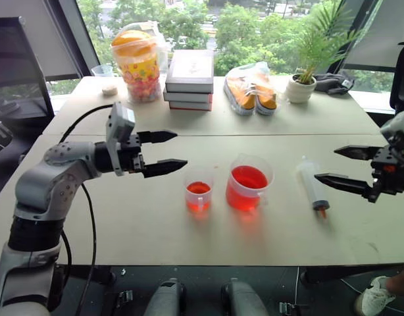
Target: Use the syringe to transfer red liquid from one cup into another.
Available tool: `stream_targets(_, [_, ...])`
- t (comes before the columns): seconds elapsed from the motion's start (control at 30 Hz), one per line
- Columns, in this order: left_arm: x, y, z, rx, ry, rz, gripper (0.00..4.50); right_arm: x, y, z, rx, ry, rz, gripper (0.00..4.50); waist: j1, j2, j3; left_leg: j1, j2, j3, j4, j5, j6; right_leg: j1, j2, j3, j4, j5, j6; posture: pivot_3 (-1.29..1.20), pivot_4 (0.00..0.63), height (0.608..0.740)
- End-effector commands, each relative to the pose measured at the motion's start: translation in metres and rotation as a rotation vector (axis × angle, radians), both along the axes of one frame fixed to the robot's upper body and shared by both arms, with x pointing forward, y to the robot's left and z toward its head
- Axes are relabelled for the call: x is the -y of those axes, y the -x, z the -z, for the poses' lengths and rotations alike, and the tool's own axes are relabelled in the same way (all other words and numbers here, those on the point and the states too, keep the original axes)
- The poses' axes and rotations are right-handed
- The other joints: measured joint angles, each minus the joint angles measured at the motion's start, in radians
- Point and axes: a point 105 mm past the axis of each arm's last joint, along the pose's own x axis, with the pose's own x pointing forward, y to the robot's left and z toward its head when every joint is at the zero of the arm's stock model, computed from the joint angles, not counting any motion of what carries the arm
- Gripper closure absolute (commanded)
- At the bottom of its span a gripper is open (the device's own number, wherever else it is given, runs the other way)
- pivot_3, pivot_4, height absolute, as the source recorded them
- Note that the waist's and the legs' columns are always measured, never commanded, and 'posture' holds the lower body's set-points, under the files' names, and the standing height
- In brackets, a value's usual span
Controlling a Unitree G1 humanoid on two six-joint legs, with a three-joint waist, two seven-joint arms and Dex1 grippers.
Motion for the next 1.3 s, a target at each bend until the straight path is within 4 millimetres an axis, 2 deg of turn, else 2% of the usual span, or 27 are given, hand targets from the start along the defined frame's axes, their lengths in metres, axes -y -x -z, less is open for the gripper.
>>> stream_targets(0.03, [0.0, 0.0, -0.006, 0.031, 0.003, 0.012, 0.0, 0.006, 0.001, -0.018, 0.078, 0.031, 0.057, 0.07, 0.0, 0.0, 0.0, 0.0, 0.0, 0.0, 0.0, 0.0, 0.0, 0.0, 0.0, 0.0, 0.0, 0.0, 0.0, 0.0, 0.15, 0.74])
stream_targets(0.17, [0.002, -0.002, -0.005, 0.026, -0.003, 0.033, 0.0, 0.017, -0.011, -0.011, 0.046, 0.048, 0.158, 0.07, -0.002, 0.0, 0.0, 0.001, 0.0, 0.0, 0.0, 0.0, 0.0, 0.0, 0.0, 0.0, 0.0, 0.0, 0.0, 0.0, 0.15, 0.74])
stream_targets(0.3, [0.002, -0.007, -0.009, 0.039, -0.009, 0.031, 0.0, 0.025, -0.026, -0.004, -0.049, -0.009, 0.274, 0.07, -0.003, 0.0, 0.0, 0.002, 0.0, 0.0, 0.0, 0.0, 0.0, 0.001, 0.0, 0.0, 0.0, 0.0, 0.0, 0.0, 0.15, 0.74])
stream_targets(0.43, [0.006, -0.011, -0.009, 0.051, -0.017, 0.05, 0.0, 0.034, -0.045, 0.013, -0.197, -0.032, 0.362, 0.07, -0.003, 0.0, 0.0, 0.004, 0.0, 0.001, 0.0, 0.0, 0.0, 0.003, 0.0, 0.0, -0.001, 0.0, -0.001, 0.0, 0.15, 0.74])
stream_targets(0.57, [0.011, -0.013, -0.009, 0.058, -0.01, 0.063, 0.0, 0.042, -0.065, 0.04, -0.325, -0.032, 0.405, 0.07, -0.002, 0.0, 0.0, 0.003, 0.0, 0.001, -0.001, 0.0, 0.0, 0.003, -0.001, 0.0, -0.001, 0.0, -0.001, 0.0, 0.15, 0.74])
stream_targets(0.7, [0.012, -0.01, -0.004, 0.061, -0.019, 0.064, 0.0, 0.043, -0.083, 0.057, -0.385, -0.035, 0.422, 0.07, -0.004, 0.0, 0.0, 0.002, 0.0, 0.002, -0.001, -0.001, 0.001, 0.0, -0.001, 0.001, -0.001, 0.0, 0.0, 0.0, 0.15, 0.74])
stream_targets(0.97, [0.01, -0.009, -0.001, 0.081, -0.04, 0.032, 0.0, 0.036, -0.103, 0.096, -0.528, 0.037, 0.402, 0.07, -0.005, 0.0, 0.0, 0.0, 0.0, 0.002, 0.0, -0.001, 0.001, -0.002, 0.0, 0.001, 0.0, 0.0, 0.0, 0.0, 0.15, 0.74])
stream_targets(1.17, [0.012, -0.007, 0.0, 0.084, -0.036, 0.029, 0.0, 0.032, -0.113, 0.106, -0.592, 0.038, 0.408, 0.07, -0.005, 0.0, 0.0, 0.0, 0.0, 0.002, 0.0, -0.001, 0.001, -0.002, 0.0, 0.001, 0.0, 0.001, 0.0, 0.0, 0.15, 0.74])
stream_targets(1.27, [0.013, -0.008, 0.002, 0.087, -0.03, 0.021, 0.0, 0.034, -0.116, 0.111, -0.608, 0.07, 0.413, 0.78, -0.005, 0.0, 0.0, 0.0, 0.0, 0.002, 0.0, -0.001, 0.001, -0.002, 0.0, 0.001, 0.0, 0.001, 0.0, 0.0, 0.15, 0.74])
stream_targets(1.3, [0.014, -0.008, 0.002, 0.087, -0.027, 0.021, 0.0, 0.034, -0.116, 0.113, -0.613, 0.083, 0.41, 1.3, -0.005, 0.0, 0.0, 0.0, 0.0, 0.002, 0.0, -0.001, 0.001, -0.002, 0.0, 0.001, 0.0, 0.001, 0.0, 0.0, 0.15, 0.74])
